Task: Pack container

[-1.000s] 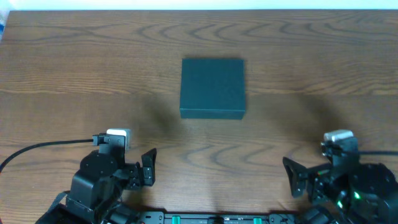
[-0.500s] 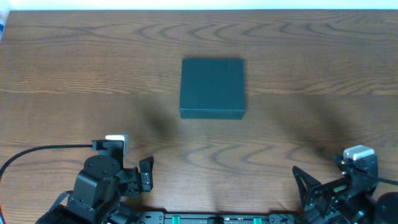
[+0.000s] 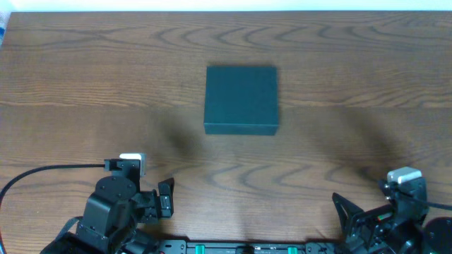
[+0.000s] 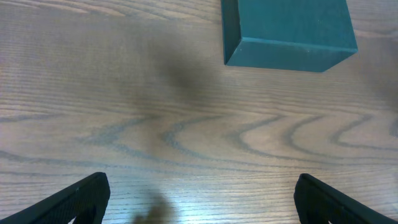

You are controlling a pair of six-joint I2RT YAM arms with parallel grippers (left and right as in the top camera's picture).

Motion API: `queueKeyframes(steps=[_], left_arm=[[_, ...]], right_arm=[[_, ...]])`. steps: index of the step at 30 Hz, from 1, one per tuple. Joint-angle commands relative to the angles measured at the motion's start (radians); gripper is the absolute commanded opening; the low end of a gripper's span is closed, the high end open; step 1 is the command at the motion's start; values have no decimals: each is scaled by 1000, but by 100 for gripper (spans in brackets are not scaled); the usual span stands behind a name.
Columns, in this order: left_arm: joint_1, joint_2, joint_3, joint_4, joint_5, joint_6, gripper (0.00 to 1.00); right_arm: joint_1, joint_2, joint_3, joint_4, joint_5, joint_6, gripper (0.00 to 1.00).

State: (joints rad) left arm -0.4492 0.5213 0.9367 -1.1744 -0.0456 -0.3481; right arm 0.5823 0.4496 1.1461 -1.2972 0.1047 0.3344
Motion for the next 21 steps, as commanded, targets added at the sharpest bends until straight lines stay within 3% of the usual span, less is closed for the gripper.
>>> queueKeyframes(steps=[1, 6, 10, 15, 17, 21], left_arm=[[-6, -5, -5, -4, -17, -15, 96], [-6, -5, -5, -4, -17, -15, 96], [-6, -5, -5, -4, -17, -15, 96], [-6, -5, -5, -4, -17, -15, 96], [-6, -5, -5, -4, -17, -15, 96], [-6, -5, -5, -4, -17, -15, 96]], right_arm=[[8, 0, 3, -11, -4, 9, 99], [8, 0, 2, -30, 0, -8, 99], [-5, -5, 2, 27, -8, -138, 99], [-125, -7, -27, 43, -16, -178, 99], [-202, -8, -65, 60, -95, -269, 99], [-315, -33, -175, 105, -340, -615, 99]])
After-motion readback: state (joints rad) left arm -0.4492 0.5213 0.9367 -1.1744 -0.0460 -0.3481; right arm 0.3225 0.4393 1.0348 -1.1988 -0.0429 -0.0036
